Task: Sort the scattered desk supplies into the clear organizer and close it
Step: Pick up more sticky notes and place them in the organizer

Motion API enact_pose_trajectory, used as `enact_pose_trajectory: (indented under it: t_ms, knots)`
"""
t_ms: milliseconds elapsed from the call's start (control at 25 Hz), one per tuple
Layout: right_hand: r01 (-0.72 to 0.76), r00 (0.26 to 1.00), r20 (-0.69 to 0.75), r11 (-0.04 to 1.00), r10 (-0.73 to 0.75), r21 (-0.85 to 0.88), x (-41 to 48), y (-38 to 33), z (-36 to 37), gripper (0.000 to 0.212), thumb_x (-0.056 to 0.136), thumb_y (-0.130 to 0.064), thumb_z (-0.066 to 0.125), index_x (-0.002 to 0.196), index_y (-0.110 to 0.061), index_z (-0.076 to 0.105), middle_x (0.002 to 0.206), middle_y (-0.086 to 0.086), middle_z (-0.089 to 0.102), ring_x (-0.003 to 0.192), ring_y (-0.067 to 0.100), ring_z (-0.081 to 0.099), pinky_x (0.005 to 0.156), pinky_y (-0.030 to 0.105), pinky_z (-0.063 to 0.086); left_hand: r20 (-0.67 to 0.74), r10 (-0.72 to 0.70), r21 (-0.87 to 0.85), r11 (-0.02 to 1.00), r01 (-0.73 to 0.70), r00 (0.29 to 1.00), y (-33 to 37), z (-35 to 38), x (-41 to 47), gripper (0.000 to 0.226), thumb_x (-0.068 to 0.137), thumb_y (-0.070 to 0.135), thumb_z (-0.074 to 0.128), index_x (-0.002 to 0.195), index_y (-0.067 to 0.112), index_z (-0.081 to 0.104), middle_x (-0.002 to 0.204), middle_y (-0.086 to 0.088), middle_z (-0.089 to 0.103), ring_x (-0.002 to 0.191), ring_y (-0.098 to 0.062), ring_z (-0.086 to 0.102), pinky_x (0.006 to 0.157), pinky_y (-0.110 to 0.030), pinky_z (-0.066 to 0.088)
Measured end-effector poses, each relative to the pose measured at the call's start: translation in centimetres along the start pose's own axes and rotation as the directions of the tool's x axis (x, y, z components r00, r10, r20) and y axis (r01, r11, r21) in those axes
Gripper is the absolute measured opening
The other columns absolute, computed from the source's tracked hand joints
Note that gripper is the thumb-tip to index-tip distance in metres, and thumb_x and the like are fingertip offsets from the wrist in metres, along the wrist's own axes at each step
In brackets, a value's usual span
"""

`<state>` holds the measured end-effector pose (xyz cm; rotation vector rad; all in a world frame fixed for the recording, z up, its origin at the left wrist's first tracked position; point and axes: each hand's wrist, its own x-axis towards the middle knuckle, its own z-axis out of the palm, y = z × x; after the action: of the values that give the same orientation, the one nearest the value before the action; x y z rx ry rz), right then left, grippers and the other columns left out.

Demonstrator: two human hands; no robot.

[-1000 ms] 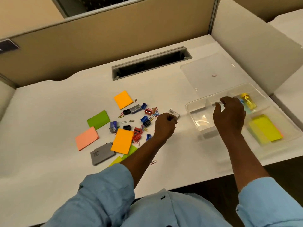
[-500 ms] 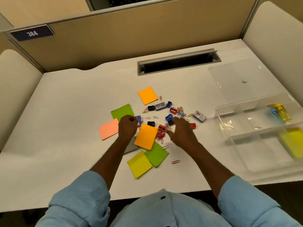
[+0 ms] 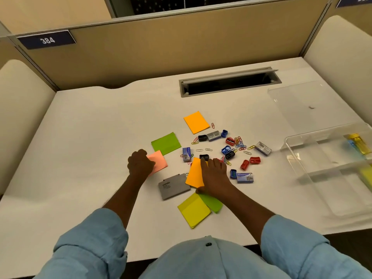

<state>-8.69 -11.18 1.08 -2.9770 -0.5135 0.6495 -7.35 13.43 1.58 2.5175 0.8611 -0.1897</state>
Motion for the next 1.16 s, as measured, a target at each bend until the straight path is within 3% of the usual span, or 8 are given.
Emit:
enact_pose_trajectory:
  t_ms: [120,320,520,680,880,960,1080,1160]
  knots:
    - [-0.022,1.0,-0.013,1.0,0.021,-0.016,0.2,-0.6,0.2,0.12,0.065,-0.061,0.073,0.148,-0.008,0.004,0.154,0.018,0.019,0.142,0.037,0.015,0.114,0.054,0.013,0.095,-0.01,0.089,0.996,0.002,0.995,-1.0,-0.2,1.0,0.067,0.071,0.027,0.08,0.129,0.012,0.048,0.133,-0.014,0.045,0.129,-0.033,0.041,0.103,-0.044,0.038]
    - [-0.095,0.994,-0.053,0.994,0.097,0.046,0.0,-1.5,0.2,0.118,0.068,-0.055,0.074,0.148,-0.007,0.002,0.154,0.018,0.014,0.143,0.038,0.011,0.114,0.053,0.012,0.085,0.082,0.16,0.983,-0.095,0.993,-2.2,0.6,2.0,0.068,0.071,0.032,0.079,0.129,0.016,0.048,0.13,-0.013,0.044,0.125,-0.033,0.038,0.101,-0.045,0.036]
    - [-0.178,0.971,-0.099,0.938,0.215,0.298,-0.9,-1.5,-0.5,0.117,0.069,-0.054,0.074,0.149,-0.012,-0.001,0.153,0.014,0.01,0.141,0.034,0.016,0.11,0.049,0.026,0.108,0.019,0.172,0.984,-0.037,0.994,-2.4,0.0,3.0,0.072,0.06,0.04,0.084,0.121,0.019,0.051,0.126,-0.01,0.047,0.123,-0.031,0.04,0.098,-0.043,0.037]
    - [-0.173,0.957,-0.132,0.87,0.26,0.462,-1.6,-0.9,-2.3,0.118,0.067,-0.055,0.075,0.149,-0.016,-0.001,0.155,0.011,0.007,0.143,0.032,0.013,0.111,0.048,0.026,0.136,-0.001,0.121,0.993,-0.015,0.991,-2.0,-0.3,3.0,0.063,0.064,0.034,0.083,0.119,0.016,0.058,0.125,-0.012,0.053,0.121,-0.033,0.046,0.097,-0.044,0.042]
    - [-0.062,0.954,-0.193,0.777,0.231,0.626,-2.9,-0.1,-4.4,0.112,0.067,-0.047,0.079,0.148,-0.014,0.01,0.152,0.01,0.016,0.141,0.028,0.016,0.112,0.042,0.025,0.101,0.204,-0.248,0.953,-0.174,0.974,-0.8,-3.1,1.2,0.015,0.078,0.004,0.068,0.092,0.006,0.071,0.097,-0.015,0.07,0.099,-0.032,0.062,0.076,-0.029,0.043]
    - [0.011,0.959,-0.213,0.721,0.189,0.693,-3.4,0.7,-5.3,0.108,0.066,-0.043,0.081,0.147,-0.016,0.016,0.15,0.008,0.022,0.138,0.026,0.024,0.108,0.04,0.03,0.131,0.292,-0.262,0.932,-0.251,0.947,0.4,-5.0,-0.1,0.011,0.075,0.002,0.071,0.081,0.01,0.073,0.087,-0.009,0.069,0.091,-0.027,0.063,0.068,-0.024,0.042]
    - [0.129,0.961,-0.258,0.669,0.096,0.732,-4.1,2.2,-7.0,0.106,0.063,-0.041,0.083,0.146,-0.025,0.019,0.148,0.001,0.025,0.132,0.016,0.029,0.098,0.03,0.032,0.141,0.481,-0.264,0.861,-0.435,0.866,2.8,-7.2,-2.4,0.017,0.069,-0.001,0.077,0.078,0.012,0.075,0.099,-0.002,0.06,0.09,-0.018,0.058,0.074,-0.019,0.042]
    - [0.214,0.957,-0.29,0.655,0.009,0.725,-4.6,3.1,-7.9,0.108,0.062,-0.042,0.083,0.145,-0.031,0.016,0.15,-0.005,0.022,0.13,0.009,0.027,0.095,0.026,0.033,0.136,0.556,-0.297,0.813,-0.501,0.82,4.4,-8.3,-3.8,0.02,0.069,-0.001,0.077,0.077,0.016,0.076,0.105,0.0,0.056,0.089,-0.016,0.058,0.07,-0.01,0.041]
